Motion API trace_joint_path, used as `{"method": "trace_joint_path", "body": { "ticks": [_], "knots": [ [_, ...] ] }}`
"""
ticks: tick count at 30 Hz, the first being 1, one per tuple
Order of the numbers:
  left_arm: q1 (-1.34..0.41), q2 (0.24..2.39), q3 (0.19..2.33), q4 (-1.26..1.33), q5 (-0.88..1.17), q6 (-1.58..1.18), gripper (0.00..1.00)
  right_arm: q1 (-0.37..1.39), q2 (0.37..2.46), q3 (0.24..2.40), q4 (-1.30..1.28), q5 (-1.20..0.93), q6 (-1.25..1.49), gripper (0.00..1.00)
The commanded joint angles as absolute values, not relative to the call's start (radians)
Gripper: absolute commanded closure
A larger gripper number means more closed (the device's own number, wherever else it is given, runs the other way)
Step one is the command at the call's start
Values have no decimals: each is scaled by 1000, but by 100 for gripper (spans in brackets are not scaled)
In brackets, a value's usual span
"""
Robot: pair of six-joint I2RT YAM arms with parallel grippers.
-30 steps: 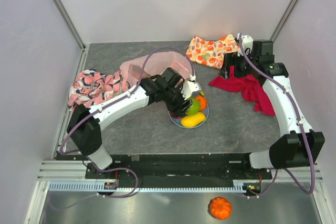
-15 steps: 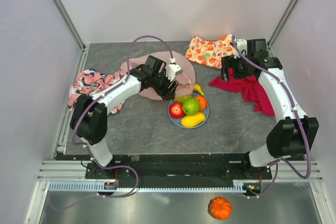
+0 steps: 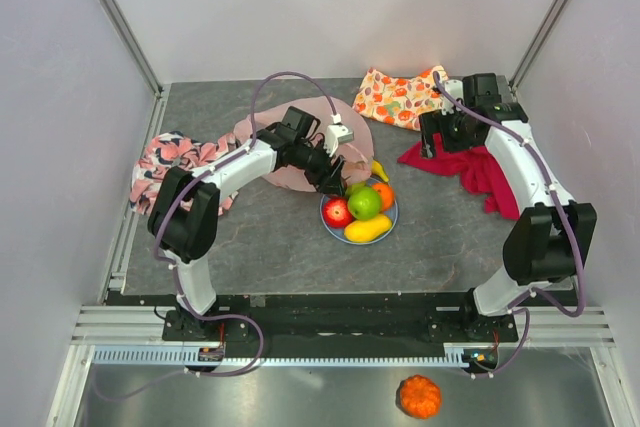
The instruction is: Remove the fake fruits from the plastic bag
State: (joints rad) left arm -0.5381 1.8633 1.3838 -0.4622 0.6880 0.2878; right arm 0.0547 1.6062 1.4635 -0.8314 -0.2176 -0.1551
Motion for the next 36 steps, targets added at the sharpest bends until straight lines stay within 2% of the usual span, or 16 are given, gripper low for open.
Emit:
{"method": "trace_joint_path", "body": {
  "ticks": [1, 7, 8, 10, 11, 13, 14, 22, 30, 31, 33, 36],
  "knots": [
    [-532, 1871, 1347, -408, 746, 305, 80, 58, 1628, 1514, -833, -202, -164, 5],
    [-532, 1885, 1354, -365, 739, 281, 59, 75, 1654, 1540, -833, -207, -163, 5],
    [-532, 1885, 1356, -365, 733, 278, 52, 80, 1657, 1542, -831, -207, -163, 5],
    [-532, 1881, 1351, -368, 724, 275, 47, 84, 1657, 1542, -830, -210, -161, 5],
    [-532, 1878, 1348, -371, 719, 275, 30, 90, 1655, 1540, -828, -209, -161, 5],
    [-532, 1868, 1341, -379, 718, 284, 29, 97, 1655, 1539, -825, -209, -161, 5],
    [-532, 1867, 1338, -385, 718, 285, 25, 98, 1654, 1539, -827, -209, -161, 5],
    [-517, 1845, 1333, -422, 723, 265, 24, 106, 1657, 1560, -824, -215, -161, 4],
    [-492, 1919, 1377, -455, 758, 169, 21, 110, 1672, 1588, -818, -233, -158, 4],
    [-482, 1927, 1379, -456, 787, 154, 10, 110, 1675, 1591, -818, -239, -158, 4],
    [-474, 1936, 1376, -453, 796, 121, 5, 112, 1675, 1594, -816, -247, -160, 4],
    [-474, 1937, 1362, -431, 802, 83, 4, 114, 1677, 1592, -815, -250, -161, 4]
  ]
}}
